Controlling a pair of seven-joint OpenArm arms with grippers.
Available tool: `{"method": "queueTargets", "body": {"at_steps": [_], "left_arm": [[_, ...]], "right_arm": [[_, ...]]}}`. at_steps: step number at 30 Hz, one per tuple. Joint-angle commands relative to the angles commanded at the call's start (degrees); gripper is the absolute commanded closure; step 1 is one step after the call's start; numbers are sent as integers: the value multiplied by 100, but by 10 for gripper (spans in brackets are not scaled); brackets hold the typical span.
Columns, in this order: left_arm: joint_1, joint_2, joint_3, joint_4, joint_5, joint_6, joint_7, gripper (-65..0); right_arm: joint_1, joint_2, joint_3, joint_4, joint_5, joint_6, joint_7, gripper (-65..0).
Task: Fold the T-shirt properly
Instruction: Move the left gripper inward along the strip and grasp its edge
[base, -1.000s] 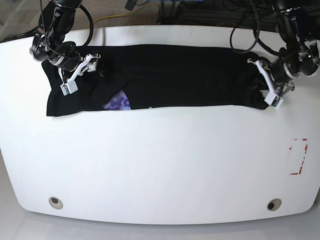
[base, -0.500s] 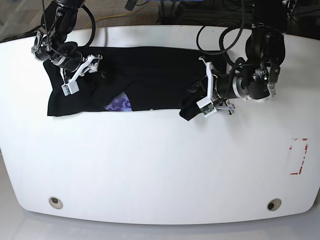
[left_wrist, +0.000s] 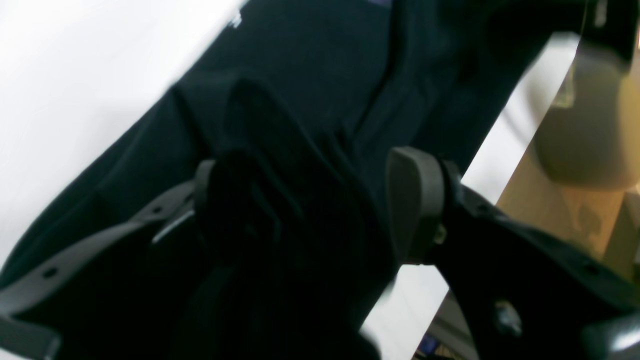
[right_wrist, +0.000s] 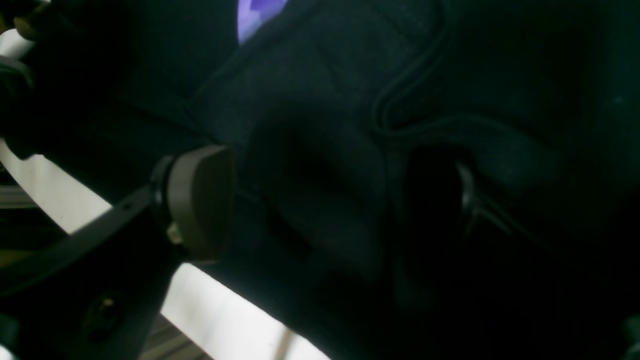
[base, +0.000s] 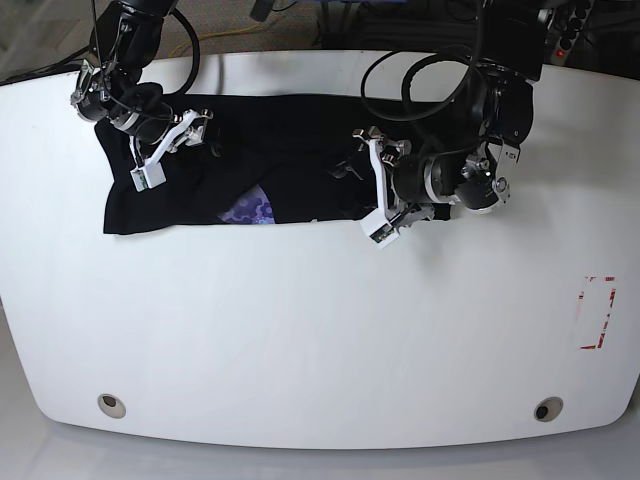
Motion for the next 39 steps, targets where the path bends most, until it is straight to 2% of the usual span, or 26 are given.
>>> {"method": "queueTargets", "body": {"at_steps": [4,7,12,16,19,21,24,26,28,33,37,39], "left_arm": [[-18,53,-18,668,0,0,0,-407],[-26,-18,-53,756,53,0,0,-406],[132,-413,-413,747,255,0,0,-403],[563,-923,-527,747,457,0,-35,-401],[897,-1169,-721,747,554,0,-44,-399],[1064,-1257,-774,747,633,-26,-44,-367],[1240,-1380,-721,747,791,-352,-44,-282],[1354,-1389,-774,738,1002,-589,-44,-251],[1433,-1380,-774,738,1257,-730,-79,-251],[1688,-1319,-721,738,1873,-905,-492,-251],[1741,-1248,-791,738,2127,-1064,-536,-251],[1758,-1248,-932,747,2127,-1226,-536,-250]], "right_arm": [[105,9,9,18,0,0,0,-507],[114,18,9,26,18,0,0,-507],[220,26,35,105,70,0,-9,-507],[220,26,35,844,70,0,-44,-507],[237,26,44,1398,70,0,-167,-507],[334,26,185,1600,70,0,-273,-507],[422,35,563,1714,70,0,-510,-507],[598,35,949,1697,70,0,-659,-510],[712,88,1284,1662,26,0,-756,-510],[1037,501,1969,1011,70,0,-809,-510],[1336,976,2303,70,70,0,-809,-510],[1495,1187,2356,-633,70,0,-809,-510]]}}
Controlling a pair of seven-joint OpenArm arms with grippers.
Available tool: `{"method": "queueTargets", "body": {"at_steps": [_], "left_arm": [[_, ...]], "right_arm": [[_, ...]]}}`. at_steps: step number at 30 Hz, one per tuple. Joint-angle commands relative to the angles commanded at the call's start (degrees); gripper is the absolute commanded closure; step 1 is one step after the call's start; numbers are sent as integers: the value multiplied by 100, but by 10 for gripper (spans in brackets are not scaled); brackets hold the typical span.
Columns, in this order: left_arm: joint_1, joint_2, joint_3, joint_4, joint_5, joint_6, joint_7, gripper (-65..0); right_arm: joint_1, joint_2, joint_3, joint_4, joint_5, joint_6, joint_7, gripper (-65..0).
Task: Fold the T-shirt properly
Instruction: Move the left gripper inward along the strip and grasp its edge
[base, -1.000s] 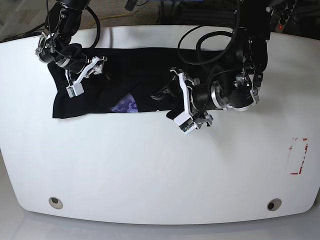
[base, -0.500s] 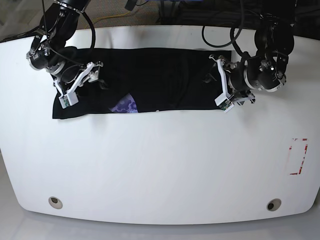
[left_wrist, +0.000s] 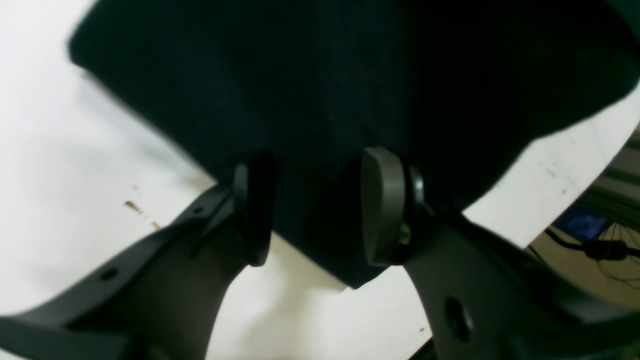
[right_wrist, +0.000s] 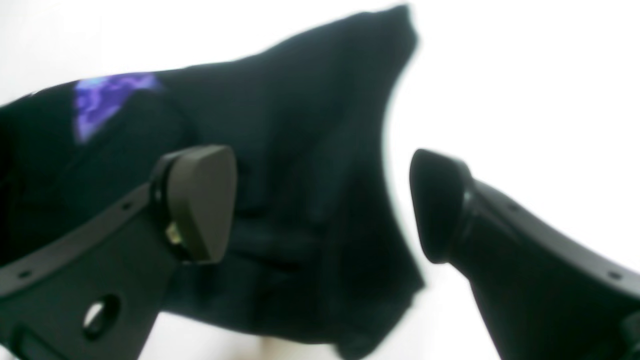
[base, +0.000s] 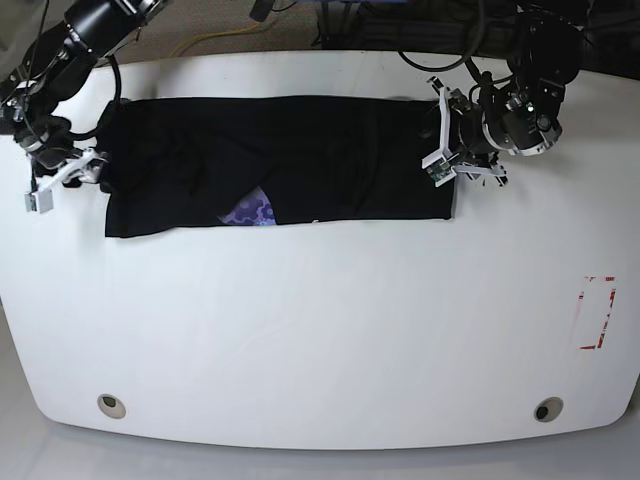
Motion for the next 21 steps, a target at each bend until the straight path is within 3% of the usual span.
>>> {"method": "queueTargets", "body": {"at_steps": [3,6,8,12,16,21], "left_arm": [[70,105,-536,0,-9,0,-35,-250],[97,554,-1398,-9,0,0,-264,-250],[97,826,-1802,-9,0,0,-369,-250],[62,1073,-1916,-193,9,0,-378,-250],[62,1266,-1908,-642,26,0,-404,-250],[62,1345,-1908,-1248,26,0,-413,-250]], "right_arm": [[114,132,-18,-668,0,0,35,-514],[149,97,-18,-1020,0,0,35,-514],[149,-105,-18,-1090,0,0,35,-514],[114,-457,-53,-1055,0,0,0,-512],[-97,-800,-510,-527,0,0,9,-510],[-167,-1055,-703,-62,-53,0,26,-507]]}}
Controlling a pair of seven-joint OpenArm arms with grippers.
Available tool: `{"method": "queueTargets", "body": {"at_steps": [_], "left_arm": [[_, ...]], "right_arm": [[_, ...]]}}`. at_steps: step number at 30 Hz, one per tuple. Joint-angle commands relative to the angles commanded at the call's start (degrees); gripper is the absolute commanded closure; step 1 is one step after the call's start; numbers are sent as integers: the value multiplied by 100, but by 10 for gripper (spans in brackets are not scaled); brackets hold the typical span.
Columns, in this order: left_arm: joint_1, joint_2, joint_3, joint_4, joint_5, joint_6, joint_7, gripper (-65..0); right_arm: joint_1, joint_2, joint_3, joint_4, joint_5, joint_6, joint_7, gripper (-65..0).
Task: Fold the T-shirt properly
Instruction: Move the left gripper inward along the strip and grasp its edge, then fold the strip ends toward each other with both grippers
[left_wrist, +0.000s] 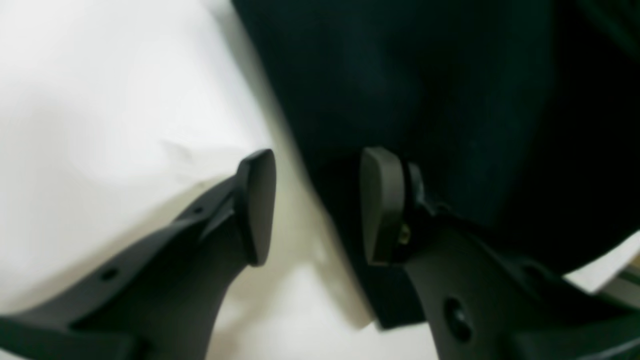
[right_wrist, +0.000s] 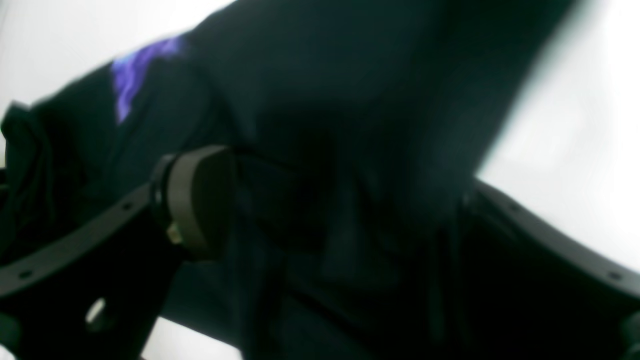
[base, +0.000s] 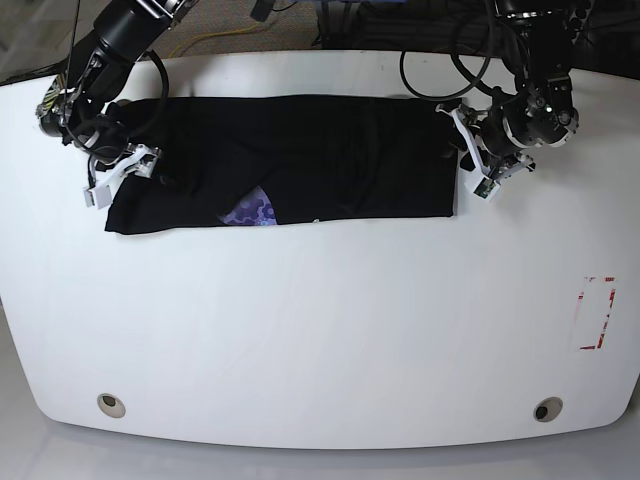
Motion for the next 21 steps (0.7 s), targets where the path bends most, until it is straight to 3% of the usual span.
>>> {"method": "queueTargets", "body": {"at_steps": [2,6,8,12,13,17,21], "left_arm": [[0,0,0,-246,0,0,-35,-250],[0,9,79,-510,0,0,-369,-250],[0,9,211,-545,0,0,-387,-250],[0,18,492,-492,-35,0,-387,-250],[-9,35,571,-492,-35,101,-396,-250],[-325,387,862,-624,0,409,-404,-250],[-730,747,1468,-1020,0,549,-404,-250]], "right_arm": [[0,0,-26,26,18,0,0,-452],[53,62,-44,193,53,0,9,-133],[53,158,-53,545,53,0,9,-49],[9,264,-62,1371,53,0,-79,-30],[9,308,-62,1600,53,0,-167,-30],[0,343,-79,2259,53,0,-418,-29],[-9,431,-730,2787,53,0,-418,-29]]}}
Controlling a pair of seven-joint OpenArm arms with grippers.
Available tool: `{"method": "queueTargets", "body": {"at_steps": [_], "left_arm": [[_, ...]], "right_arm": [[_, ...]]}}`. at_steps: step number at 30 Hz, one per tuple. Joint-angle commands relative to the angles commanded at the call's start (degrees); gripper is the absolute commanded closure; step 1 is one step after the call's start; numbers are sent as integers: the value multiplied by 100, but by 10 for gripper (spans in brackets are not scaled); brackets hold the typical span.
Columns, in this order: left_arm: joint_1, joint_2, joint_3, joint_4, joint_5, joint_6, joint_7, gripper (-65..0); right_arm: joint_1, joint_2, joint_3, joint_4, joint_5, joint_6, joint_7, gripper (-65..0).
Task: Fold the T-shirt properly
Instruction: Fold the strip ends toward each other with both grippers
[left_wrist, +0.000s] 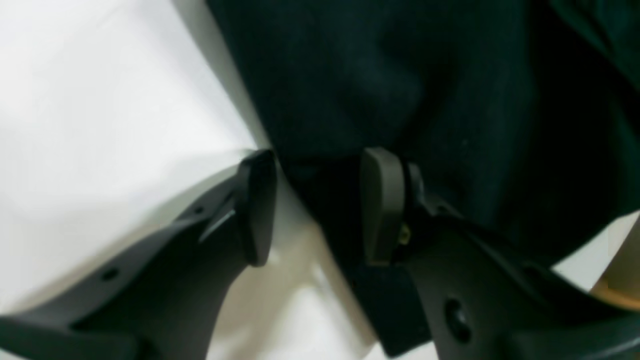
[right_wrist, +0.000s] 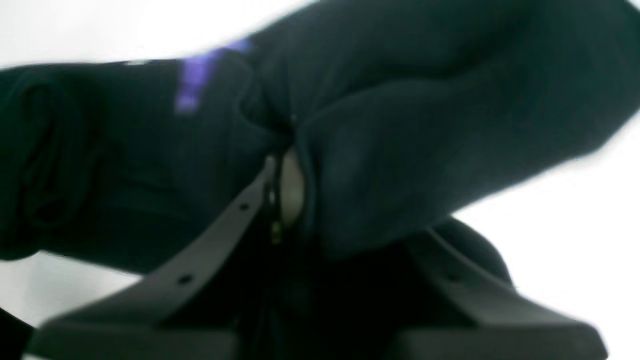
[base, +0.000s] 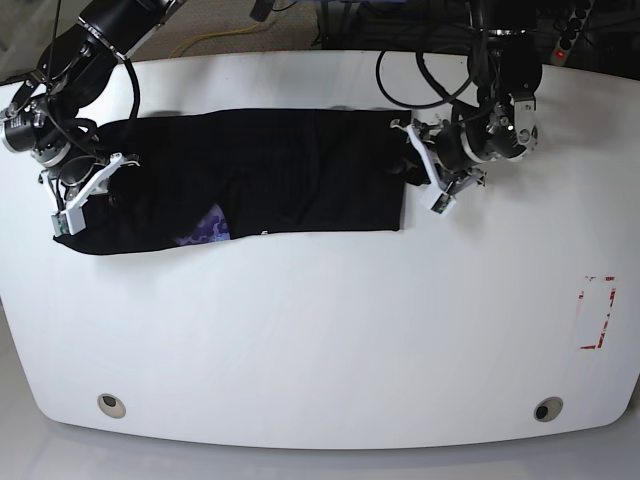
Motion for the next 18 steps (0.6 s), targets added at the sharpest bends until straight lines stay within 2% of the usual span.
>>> {"method": "queueTargets", "body": {"at_steps": [4,7,10,14,18], "left_arm": [[-475,396,598,-378,0,149,0,-250],[-686,624,791,-677,0,325,-9,-250],[-853,800,826,-905,0,422,-9,-250],[-993,816,826,-985,0,440,-9,-250],[-993,816,826,-985,-9,440,-9,-250]], "right_arm": [[18,-35,-475,123,9,0,0,-29],[26,-273,-686,123,220,0,0,-29],[18,-334,-905,123,396,0,0,-29],[-35,-352,-1222,114,431,0,0,-29],[-62,-536,-1371,105,378,0,0,-32]]}}
